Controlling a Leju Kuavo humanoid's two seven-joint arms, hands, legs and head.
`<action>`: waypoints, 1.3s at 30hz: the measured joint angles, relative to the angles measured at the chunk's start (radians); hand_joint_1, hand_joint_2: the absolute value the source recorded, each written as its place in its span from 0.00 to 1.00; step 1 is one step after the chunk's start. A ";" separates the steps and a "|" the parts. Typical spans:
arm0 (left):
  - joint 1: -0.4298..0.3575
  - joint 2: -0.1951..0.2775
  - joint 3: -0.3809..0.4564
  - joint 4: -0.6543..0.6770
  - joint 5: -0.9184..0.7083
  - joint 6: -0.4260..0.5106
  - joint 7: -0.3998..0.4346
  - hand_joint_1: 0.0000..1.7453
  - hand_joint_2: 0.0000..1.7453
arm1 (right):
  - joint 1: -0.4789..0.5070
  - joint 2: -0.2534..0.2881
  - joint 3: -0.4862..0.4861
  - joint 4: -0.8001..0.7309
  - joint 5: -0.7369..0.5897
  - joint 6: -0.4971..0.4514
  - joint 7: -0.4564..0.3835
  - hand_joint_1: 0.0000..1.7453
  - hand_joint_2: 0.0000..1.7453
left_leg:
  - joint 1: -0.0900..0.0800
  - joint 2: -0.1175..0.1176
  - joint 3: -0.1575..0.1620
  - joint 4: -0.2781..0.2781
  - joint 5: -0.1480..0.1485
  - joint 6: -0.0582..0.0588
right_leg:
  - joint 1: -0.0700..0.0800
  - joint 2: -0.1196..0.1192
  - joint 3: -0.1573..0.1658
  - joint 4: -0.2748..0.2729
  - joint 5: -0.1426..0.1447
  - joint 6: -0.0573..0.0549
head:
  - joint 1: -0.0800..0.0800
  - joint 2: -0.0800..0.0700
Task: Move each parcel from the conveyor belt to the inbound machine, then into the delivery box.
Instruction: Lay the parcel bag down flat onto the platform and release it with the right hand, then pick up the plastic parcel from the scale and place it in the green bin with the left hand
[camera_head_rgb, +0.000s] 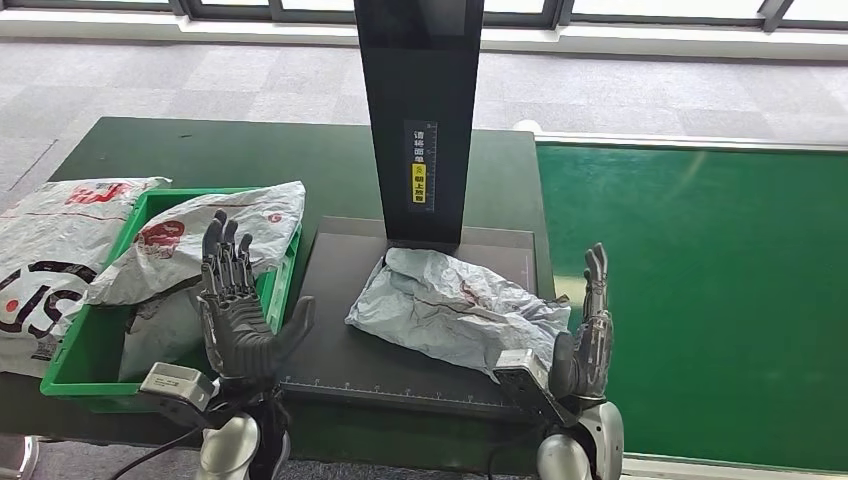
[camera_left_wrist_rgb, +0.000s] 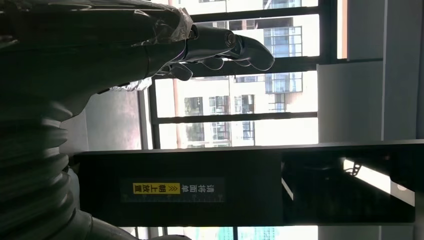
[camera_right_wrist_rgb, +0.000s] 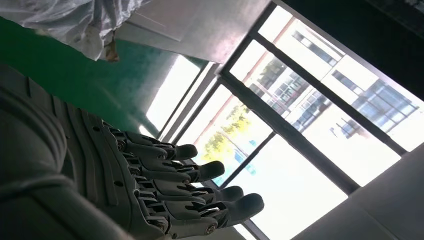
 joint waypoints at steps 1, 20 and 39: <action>-0.002 0.000 -0.004 0.006 -0.013 0.010 0.001 0.00 1.00 | 0.006 0.009 -0.006 -0.018 -0.028 -0.002 -0.044 0.00 0.00 | 0.000 0.000 0.000 0.000 0.000 0.000 | 0.000 0.000 0.000 0.000 0.000 0.000 | 0.000 0.000; -0.435 -0.069 -0.193 0.778 -0.219 -0.030 0.023 0.00 1.00 | -0.002 0.036 -0.008 -0.276 -0.204 -0.001 -0.133 0.00 1.00 | -0.001 -0.002 -0.002 0.001 0.000 0.001 | -0.001 -0.001 0.003 0.000 0.001 0.001 | 0.000 0.000; -0.535 -0.070 -0.292 1.062 -0.420 0.129 0.255 0.00 1.00 | -0.021 0.036 -0.004 -0.275 -0.213 -0.001 -0.133 0.00 1.00 | -0.001 -0.002 -0.008 0.001 0.000 0.001 | -0.001 -0.002 0.002 0.000 0.001 0.001 | 0.000 0.000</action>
